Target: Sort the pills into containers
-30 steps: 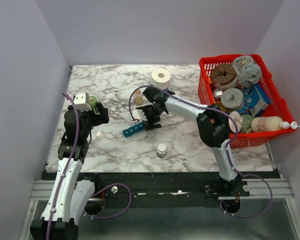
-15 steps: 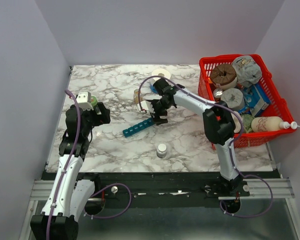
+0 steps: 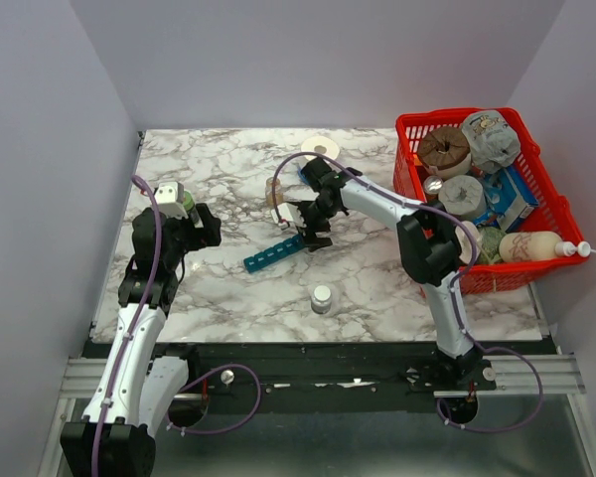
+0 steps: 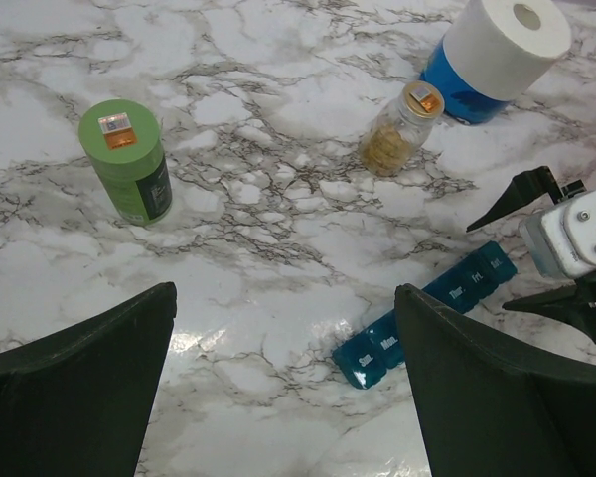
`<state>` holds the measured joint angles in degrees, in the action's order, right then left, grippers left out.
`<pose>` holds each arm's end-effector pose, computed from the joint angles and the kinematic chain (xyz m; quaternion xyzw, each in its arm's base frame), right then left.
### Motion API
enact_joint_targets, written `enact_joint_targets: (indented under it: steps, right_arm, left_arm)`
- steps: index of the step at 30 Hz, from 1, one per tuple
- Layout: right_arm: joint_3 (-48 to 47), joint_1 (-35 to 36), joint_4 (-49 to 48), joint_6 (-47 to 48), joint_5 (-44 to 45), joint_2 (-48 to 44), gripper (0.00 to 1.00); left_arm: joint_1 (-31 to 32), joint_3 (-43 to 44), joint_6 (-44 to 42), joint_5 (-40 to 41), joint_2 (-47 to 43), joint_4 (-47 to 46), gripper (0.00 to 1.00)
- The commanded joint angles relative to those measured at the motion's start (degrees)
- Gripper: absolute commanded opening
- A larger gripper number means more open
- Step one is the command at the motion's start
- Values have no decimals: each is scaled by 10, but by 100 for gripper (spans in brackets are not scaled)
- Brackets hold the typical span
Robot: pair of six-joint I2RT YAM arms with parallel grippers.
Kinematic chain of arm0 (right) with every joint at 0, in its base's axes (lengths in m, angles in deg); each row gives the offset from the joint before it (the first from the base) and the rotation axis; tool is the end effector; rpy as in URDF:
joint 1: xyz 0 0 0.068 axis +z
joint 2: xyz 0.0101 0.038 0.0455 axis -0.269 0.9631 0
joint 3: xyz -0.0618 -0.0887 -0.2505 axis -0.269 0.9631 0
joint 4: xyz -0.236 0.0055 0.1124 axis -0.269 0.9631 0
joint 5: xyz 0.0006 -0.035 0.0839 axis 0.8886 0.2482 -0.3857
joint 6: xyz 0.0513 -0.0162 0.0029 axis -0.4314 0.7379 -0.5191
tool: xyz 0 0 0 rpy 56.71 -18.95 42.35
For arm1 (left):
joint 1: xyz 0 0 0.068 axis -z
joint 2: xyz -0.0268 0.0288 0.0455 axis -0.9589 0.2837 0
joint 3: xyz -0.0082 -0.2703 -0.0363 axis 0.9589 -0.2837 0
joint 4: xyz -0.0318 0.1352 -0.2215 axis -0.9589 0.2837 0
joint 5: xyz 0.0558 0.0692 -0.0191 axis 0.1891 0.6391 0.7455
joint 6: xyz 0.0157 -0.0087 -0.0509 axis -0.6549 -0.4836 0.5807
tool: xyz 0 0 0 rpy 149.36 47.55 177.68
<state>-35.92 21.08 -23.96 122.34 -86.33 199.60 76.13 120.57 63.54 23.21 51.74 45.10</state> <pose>0.3601 0.2909 0.1774 -0.8034 0.5147 0.2012 0.2217 0.1833 -0.0122 0.2949 -0.0546 0.8069 -0.1322 0.5730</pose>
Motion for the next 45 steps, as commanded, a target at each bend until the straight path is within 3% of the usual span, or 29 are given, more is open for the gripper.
enact_joint_targets:
  steps: [1, 10, 26, 38, 45]
  right_arm:
    - [-24, 9, 20, 12, -20, 26, 90]
    - [-31, 16, 14, 10, -14, 42, 87]
    - [-14, 17, 2, 10, -11, 35, 61]
    - [16, 16, -32, -21, -51, -19, 47]
    - [39, 14, -45, -29, -66, -54, 46]
  left_arm:
    - [-5, 3, 4, -16, 0, -8, 99]
    - [-5, 3, 5, -18, 0, -8, 99]
    - [-5, -5, 39, -61, 14, -11, 99]
    - [-6, -96, 250, -138, 29, -79, 99]
    - [-6, -182, 346, -169, 70, -160, 99]
